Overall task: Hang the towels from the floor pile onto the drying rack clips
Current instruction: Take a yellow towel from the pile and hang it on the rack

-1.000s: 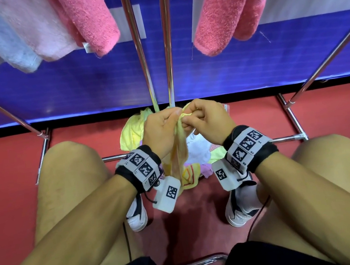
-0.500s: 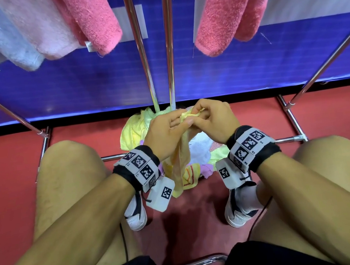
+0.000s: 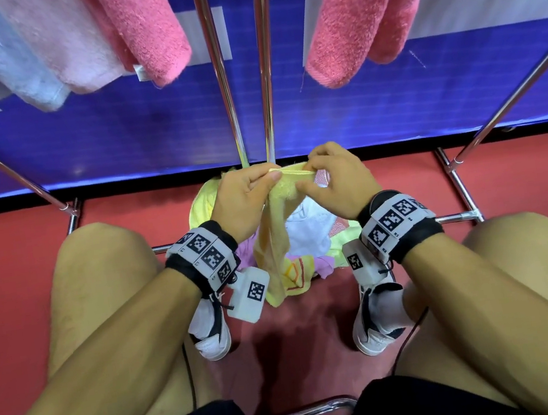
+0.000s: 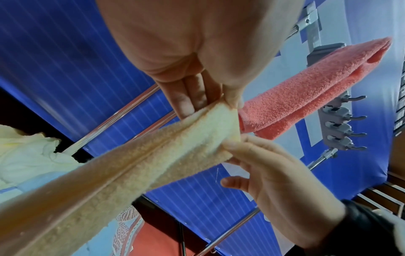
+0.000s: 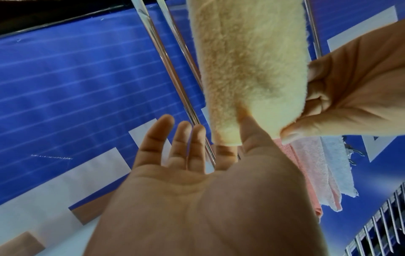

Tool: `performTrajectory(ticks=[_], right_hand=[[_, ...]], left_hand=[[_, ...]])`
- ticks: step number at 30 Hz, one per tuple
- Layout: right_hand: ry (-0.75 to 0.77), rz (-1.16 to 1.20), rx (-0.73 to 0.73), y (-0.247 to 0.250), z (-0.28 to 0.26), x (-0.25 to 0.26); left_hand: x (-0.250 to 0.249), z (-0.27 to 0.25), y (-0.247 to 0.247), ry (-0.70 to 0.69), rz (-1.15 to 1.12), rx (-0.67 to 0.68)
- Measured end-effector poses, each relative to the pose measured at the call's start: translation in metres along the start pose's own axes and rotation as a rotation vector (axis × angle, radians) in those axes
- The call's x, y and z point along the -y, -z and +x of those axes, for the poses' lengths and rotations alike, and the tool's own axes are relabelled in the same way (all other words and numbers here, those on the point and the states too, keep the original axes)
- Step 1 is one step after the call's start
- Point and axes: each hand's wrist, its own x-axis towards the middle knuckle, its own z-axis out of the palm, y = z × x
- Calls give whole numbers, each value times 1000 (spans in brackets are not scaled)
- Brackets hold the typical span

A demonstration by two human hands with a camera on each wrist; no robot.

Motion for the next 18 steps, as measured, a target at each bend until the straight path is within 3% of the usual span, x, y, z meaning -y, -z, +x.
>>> performTrajectory(ticks=[6,9,14,18], right_hand=[[-75,308,-153,-1,-2,9],[-146,551,-133,3,0,13],[-62,579,-36,14,3,28],[-3,596,-65,29,10,49]], left_hand=[[-2,2,1,57,-101,-31],[-4,3,5,45,-127,-34],[-19,0,9,47,-169,-59],[-48,1,23,19,-172,-70]])
